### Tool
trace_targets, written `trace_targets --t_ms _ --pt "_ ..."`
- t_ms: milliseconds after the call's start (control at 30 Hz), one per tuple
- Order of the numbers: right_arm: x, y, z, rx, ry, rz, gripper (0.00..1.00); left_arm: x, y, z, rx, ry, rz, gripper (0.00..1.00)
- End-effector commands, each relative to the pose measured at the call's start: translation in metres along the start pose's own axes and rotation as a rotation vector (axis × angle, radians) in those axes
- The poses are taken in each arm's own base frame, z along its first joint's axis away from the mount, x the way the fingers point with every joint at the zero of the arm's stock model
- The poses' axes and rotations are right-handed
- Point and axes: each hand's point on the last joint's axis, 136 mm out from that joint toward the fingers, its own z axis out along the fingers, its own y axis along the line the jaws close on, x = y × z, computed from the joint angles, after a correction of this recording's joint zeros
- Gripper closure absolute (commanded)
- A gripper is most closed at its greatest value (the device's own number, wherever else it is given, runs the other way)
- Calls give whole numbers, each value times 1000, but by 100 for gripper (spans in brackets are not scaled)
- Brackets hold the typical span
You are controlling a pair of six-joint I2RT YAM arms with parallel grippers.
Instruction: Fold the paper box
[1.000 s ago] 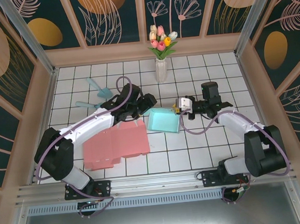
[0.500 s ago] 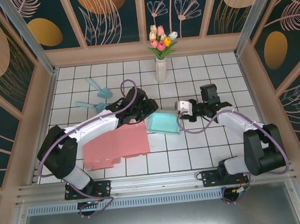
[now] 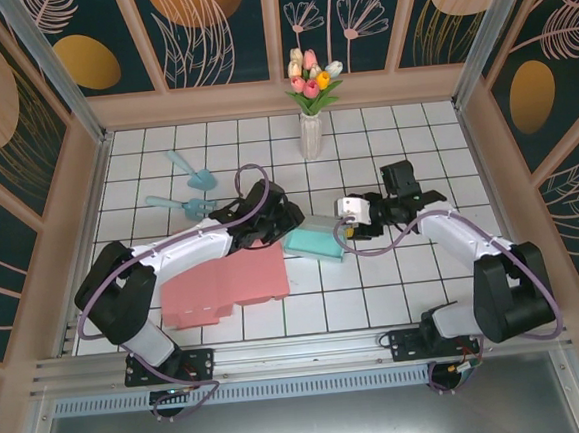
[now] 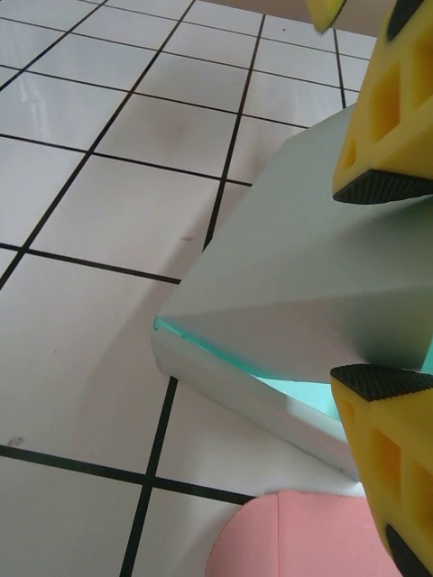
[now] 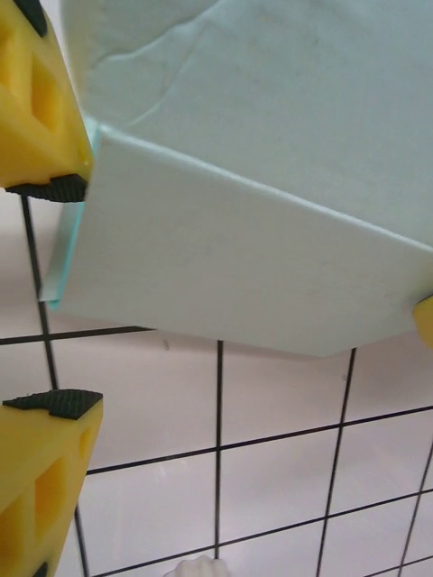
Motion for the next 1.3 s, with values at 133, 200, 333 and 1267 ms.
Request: trace_targets --t_ms 133,200,333,1267 --pt "13 -1 -21 25 153 -5 37 1 19 9 -59 -28 -13 49" --pt "10 -5 -26 63 149 16 35 1 22 10 -66 -31 -16 49" --pt "-4 -21 -41 170 106 121 35 -2 24 10 -75 -50 -19 49" --pt "-11 15 -65 497 -526 1743 1 3 58 9 -202 -133 -42 50"
